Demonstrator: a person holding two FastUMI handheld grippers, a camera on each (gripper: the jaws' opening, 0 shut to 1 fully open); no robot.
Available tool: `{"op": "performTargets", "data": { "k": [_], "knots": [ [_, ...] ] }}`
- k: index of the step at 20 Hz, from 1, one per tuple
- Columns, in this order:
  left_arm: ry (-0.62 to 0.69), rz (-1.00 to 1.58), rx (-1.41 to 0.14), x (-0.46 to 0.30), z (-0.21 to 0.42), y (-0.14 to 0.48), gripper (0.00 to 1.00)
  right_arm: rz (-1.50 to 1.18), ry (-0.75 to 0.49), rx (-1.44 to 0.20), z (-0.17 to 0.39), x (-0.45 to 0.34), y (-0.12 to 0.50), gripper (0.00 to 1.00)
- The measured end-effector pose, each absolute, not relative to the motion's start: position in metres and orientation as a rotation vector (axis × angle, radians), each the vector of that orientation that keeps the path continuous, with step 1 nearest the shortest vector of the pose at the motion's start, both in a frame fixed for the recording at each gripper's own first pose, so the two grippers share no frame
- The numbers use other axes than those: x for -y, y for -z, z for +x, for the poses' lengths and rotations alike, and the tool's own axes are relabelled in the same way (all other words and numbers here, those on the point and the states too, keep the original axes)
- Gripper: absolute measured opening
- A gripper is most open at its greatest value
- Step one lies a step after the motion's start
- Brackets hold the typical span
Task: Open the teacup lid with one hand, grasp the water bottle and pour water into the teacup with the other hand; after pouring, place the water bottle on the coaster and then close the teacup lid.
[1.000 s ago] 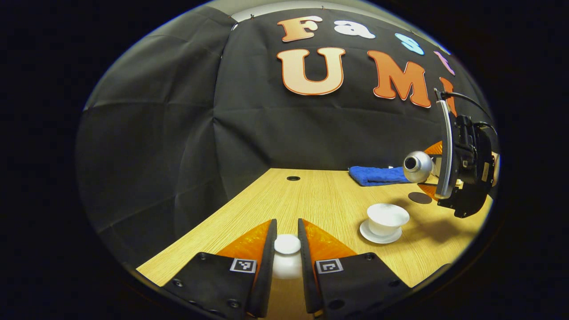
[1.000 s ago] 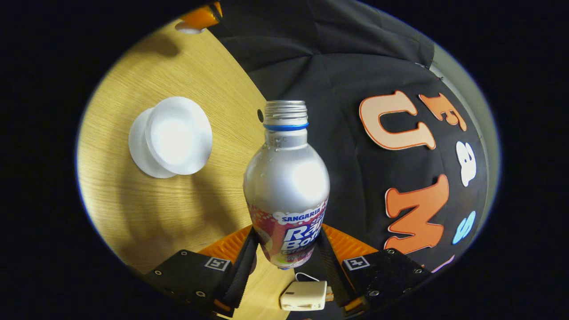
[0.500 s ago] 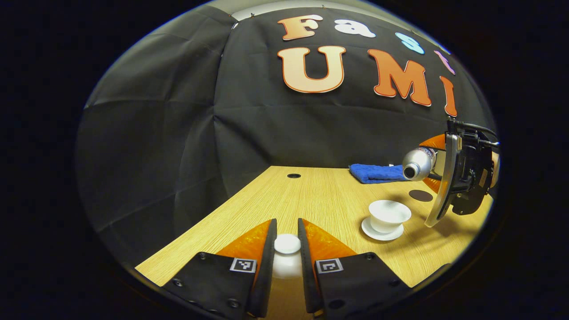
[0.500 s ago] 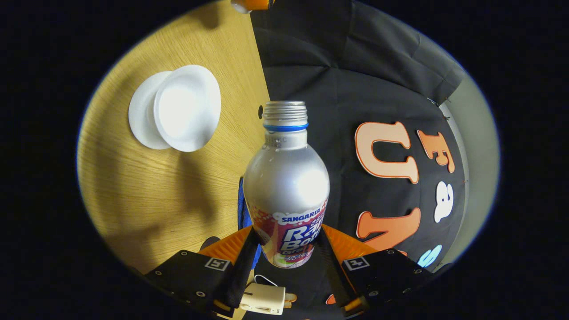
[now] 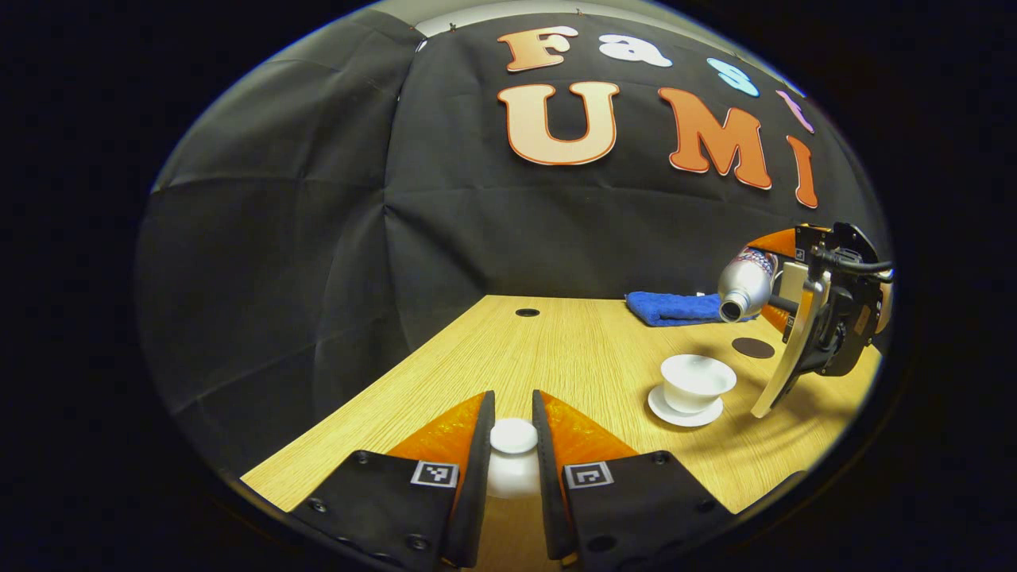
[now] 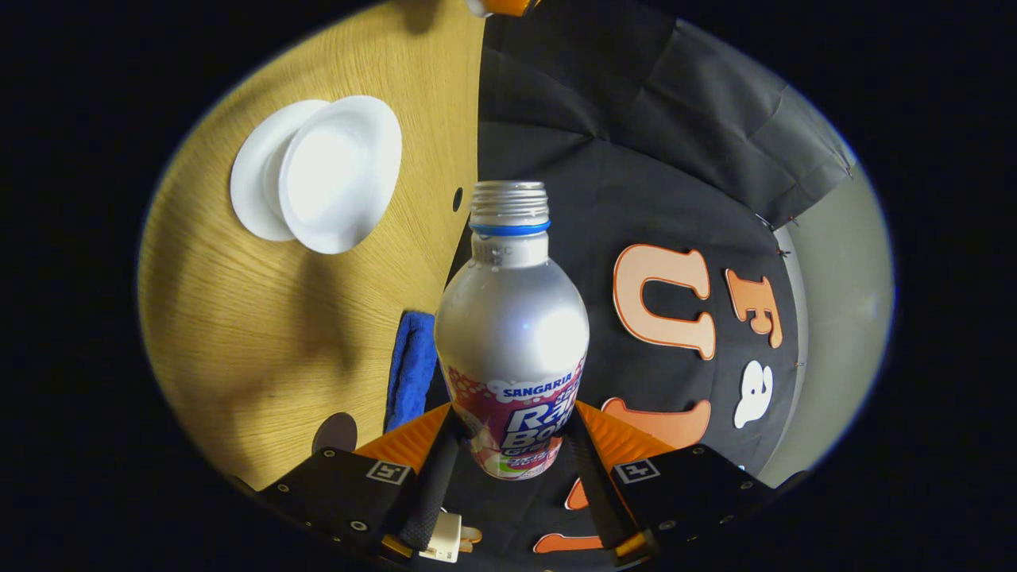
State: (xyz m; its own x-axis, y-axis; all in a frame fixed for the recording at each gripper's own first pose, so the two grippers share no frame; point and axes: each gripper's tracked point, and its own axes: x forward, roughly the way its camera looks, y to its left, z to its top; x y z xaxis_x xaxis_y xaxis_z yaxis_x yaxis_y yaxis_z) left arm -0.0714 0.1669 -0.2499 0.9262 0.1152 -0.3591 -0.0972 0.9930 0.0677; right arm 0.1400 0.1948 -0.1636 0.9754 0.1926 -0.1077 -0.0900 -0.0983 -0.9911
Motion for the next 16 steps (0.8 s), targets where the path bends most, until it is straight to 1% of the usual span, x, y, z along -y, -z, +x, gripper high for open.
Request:
{"op": "performTargets", "data": {
  "k": [7,16],
  "knots": [
    [-0.113,0.052,-0.376,-0.169,-0.076,0.251,0.35,-1.731,-0.196,0.139,0.145,-0.194,0.154,0.77],
    [-0.108,0.045,-0.378,-0.167,-0.076,0.252,0.35,-1.758,-0.21,0.152,0.148,-0.195,0.152,0.77]
  ]
}}
